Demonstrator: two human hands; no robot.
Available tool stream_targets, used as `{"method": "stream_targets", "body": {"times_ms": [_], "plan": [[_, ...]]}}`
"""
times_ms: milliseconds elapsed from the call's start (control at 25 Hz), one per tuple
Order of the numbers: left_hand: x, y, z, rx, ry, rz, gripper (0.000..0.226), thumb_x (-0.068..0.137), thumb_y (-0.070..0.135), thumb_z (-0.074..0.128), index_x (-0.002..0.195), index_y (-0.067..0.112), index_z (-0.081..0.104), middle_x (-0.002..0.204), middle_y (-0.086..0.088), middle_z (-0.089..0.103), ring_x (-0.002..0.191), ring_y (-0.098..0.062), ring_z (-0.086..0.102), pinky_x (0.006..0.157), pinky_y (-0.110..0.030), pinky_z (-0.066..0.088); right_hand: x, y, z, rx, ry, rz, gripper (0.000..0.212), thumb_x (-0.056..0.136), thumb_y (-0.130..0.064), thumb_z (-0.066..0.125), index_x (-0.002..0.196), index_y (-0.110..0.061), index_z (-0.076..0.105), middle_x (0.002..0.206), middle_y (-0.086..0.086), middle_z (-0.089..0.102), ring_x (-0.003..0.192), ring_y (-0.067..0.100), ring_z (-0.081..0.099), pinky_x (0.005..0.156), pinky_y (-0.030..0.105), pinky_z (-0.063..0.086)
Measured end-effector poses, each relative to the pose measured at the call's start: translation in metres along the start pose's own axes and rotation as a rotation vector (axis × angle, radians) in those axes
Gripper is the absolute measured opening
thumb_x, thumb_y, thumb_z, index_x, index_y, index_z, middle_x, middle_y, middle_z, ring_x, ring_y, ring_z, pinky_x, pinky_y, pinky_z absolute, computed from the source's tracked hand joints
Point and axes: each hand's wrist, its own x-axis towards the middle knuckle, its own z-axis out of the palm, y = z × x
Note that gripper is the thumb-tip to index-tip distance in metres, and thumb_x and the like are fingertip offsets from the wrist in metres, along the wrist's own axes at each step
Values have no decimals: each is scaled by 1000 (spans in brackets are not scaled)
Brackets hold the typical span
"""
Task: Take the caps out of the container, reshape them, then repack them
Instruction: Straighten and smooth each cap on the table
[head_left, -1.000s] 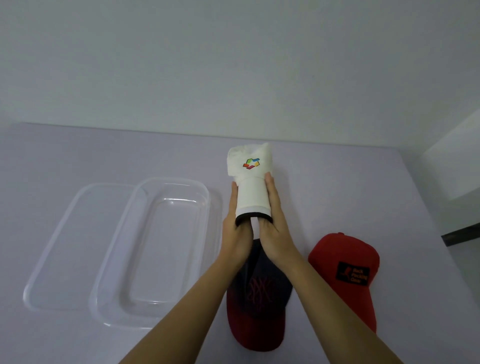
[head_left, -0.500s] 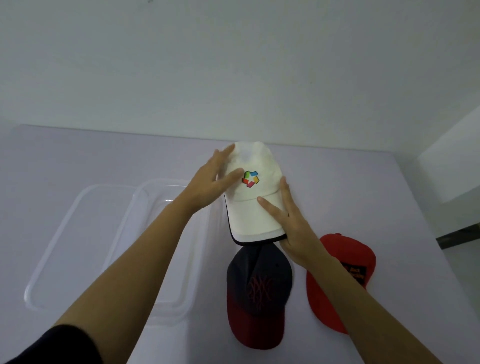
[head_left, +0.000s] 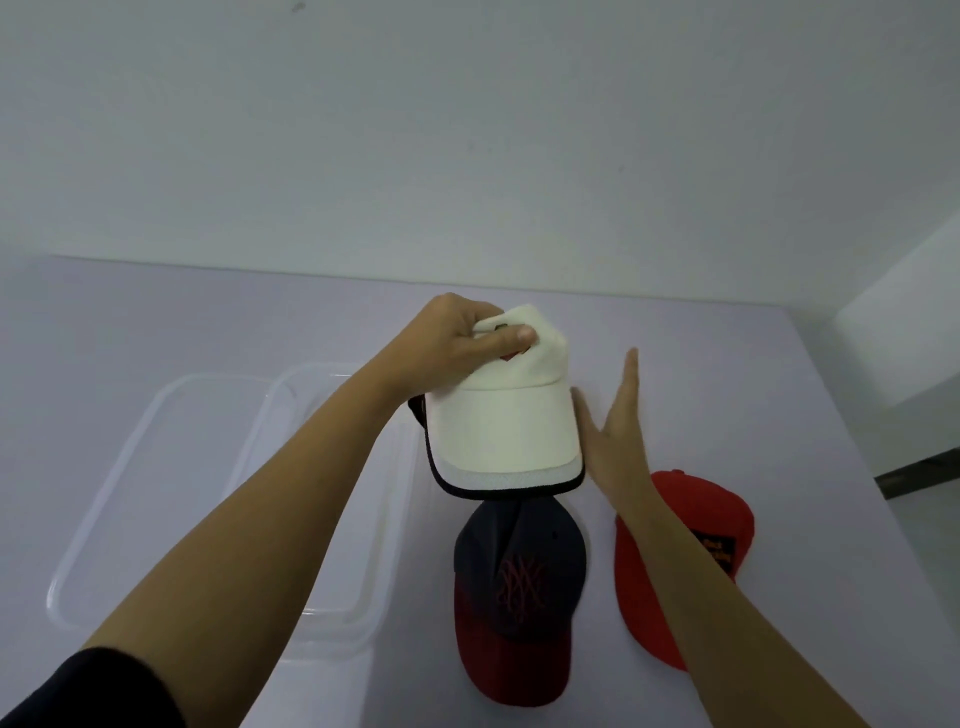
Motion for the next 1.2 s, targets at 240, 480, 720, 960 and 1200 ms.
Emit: {"method": "stream_targets", "body": {"times_ms": [240,480,720,960,1200], "plan": [[21,7,-3,-70,17,67,36,87,32,65,63,5,61,58,-5,44,55,-15,39,52,-25,30,-15,-31,11,1142,-458,384,79,77,-75,31,130,-21,55,136,11,55,125,32,51,106,52,37],[24,-14,8,288,149,220,25,81,45,68,81,20,63,65,8,57,58,-3,47,59,-12,32,-7,-17,7,1147,-450,255,81,60,-29,82,133,-13,50,134,16,55,121,36,54,94,52,49],[2,-29,46,-718,44,-669,53,85,57,53,119,16,55,118,-6,63,103,-24,62,81,-41,56,10,-17,-5,1141,-313,208,86,48,-20,88,126,-9,54,122,13,64,111,31,62,86,44,54],[0,-66,58,-1322,198,-438,34,89,18,58,121,5,59,123,-15,65,112,-29,63,92,-41,53,29,-12,-9,755,-293,345,63,77,-30,70,133,-15,46,127,6,60,115,26,58,74,31,56],[7,-118,74,-1199,115,-660,41,90,7,56,130,4,51,125,-16,62,113,-34,60,90,-47,53,42,48,1,698,-149,573,56,85,-12,64,135,-6,43,127,13,59,108,26,61,74,33,59]]}}
